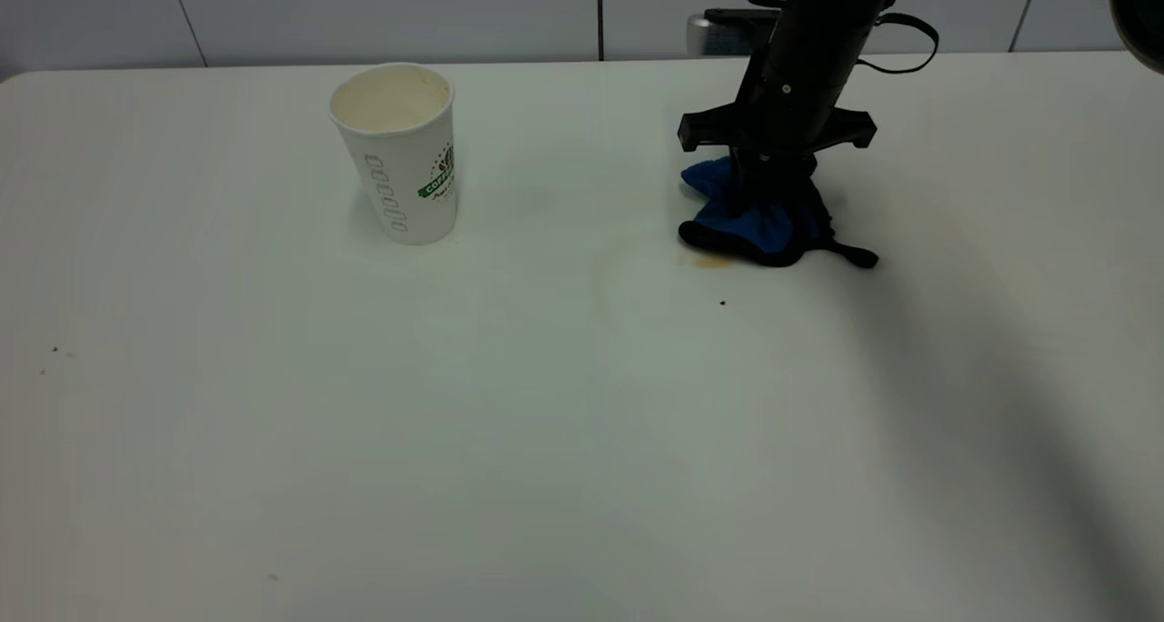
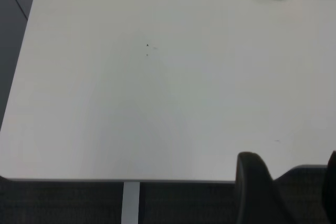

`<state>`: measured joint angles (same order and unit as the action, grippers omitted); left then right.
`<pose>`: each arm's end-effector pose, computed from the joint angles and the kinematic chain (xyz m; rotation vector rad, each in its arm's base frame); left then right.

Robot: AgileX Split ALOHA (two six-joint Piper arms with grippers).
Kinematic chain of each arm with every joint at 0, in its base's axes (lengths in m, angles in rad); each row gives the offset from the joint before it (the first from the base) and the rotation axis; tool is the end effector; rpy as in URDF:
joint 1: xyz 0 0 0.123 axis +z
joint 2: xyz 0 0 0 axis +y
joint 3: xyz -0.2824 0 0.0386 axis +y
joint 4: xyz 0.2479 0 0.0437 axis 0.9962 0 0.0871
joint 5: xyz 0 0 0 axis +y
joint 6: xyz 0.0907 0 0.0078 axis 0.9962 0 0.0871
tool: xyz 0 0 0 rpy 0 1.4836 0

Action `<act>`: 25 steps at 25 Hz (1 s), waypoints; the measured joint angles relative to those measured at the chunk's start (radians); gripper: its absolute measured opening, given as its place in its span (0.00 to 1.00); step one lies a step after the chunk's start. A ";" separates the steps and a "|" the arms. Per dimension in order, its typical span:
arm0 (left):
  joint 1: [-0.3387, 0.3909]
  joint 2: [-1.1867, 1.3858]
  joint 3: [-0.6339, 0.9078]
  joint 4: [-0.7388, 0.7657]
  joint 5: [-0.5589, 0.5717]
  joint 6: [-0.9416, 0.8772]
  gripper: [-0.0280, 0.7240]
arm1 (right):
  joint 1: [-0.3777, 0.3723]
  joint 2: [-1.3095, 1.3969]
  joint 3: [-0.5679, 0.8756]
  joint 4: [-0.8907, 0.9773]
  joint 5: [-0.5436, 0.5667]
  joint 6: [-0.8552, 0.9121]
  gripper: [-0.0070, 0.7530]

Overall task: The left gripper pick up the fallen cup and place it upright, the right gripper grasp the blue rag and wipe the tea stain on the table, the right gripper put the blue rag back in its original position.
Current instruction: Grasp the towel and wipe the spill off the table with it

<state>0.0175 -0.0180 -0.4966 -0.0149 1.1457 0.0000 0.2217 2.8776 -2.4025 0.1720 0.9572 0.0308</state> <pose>-0.0109 -0.0014 0.2694 -0.0169 2.1145 -0.0076 0.5277 0.1320 -0.0028 -0.1574 2.9216 0.2624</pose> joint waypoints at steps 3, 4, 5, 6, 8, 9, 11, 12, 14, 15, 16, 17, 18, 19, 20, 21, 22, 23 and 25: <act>0.000 0.000 0.000 0.000 0.000 0.000 0.50 | 0.018 -0.001 0.000 0.006 0.055 0.001 0.13; 0.000 0.000 0.000 0.000 0.000 0.000 0.50 | 0.028 -0.001 0.000 0.008 0.068 0.001 0.13; 0.000 0.000 0.000 0.000 0.000 0.000 0.50 | 0.043 -0.001 0.000 0.011 0.078 0.001 0.13; 0.000 0.000 0.000 0.000 0.000 0.000 0.50 | 0.062 -0.001 0.000 0.017 0.083 0.002 0.13; 0.000 0.000 0.000 0.000 0.000 0.000 0.50 | 0.101 0.000 0.000 0.039 0.079 0.003 0.13; 0.000 0.000 0.000 0.000 0.000 0.000 0.50 | 0.123 0.001 0.000 0.052 0.070 0.003 0.13; 0.000 0.000 0.000 0.000 0.000 0.000 0.50 | 0.163 0.002 0.000 0.078 0.028 0.002 0.14; 0.000 0.000 0.000 0.000 0.000 0.000 0.50 | 0.182 0.004 0.000 0.086 -0.001 -0.001 0.14; 0.000 0.000 0.000 0.000 0.000 0.000 0.50 | 0.206 0.007 0.000 0.100 -0.066 -0.013 0.14; 0.000 0.000 0.000 0.000 0.000 0.000 0.50 | 0.213 0.008 0.000 0.106 -0.102 -0.024 0.14; 0.000 0.000 0.000 0.000 0.000 0.000 0.50 | 0.216 0.010 0.000 0.108 -0.130 -0.031 0.14; 0.000 0.000 0.000 0.000 0.000 0.000 0.50 | 0.216 0.012 0.001 0.109 -0.158 -0.031 0.14; 0.000 0.000 0.000 0.000 0.000 0.000 0.50 | 0.214 0.012 0.001 0.104 -0.184 -0.031 0.14; 0.000 0.000 0.000 0.000 0.000 0.000 0.50 | 0.207 0.013 0.001 0.095 -0.208 -0.031 0.14; 0.000 0.000 0.000 0.000 0.000 0.000 0.50 | 0.197 0.014 0.001 0.080 -0.223 -0.031 0.14; 0.000 0.000 0.000 0.000 0.000 0.000 0.50 | 0.182 0.015 0.001 0.062 -0.236 -0.031 0.14; 0.000 0.000 0.000 0.000 0.000 0.000 0.50 | 0.167 0.016 0.001 0.045 -0.240 -0.020 0.14; 0.000 0.000 0.000 0.000 0.000 0.000 0.50 | 0.145 0.016 0.001 0.033 -0.236 -0.012 0.15; 0.000 0.000 0.000 0.000 0.000 0.000 0.50 | 0.100 0.016 0.001 0.016 -0.213 0.005 0.15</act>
<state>0.0175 -0.0180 -0.4966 -0.0149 1.1457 0.0000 0.3217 2.8937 -2.4016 0.1880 0.7440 0.0356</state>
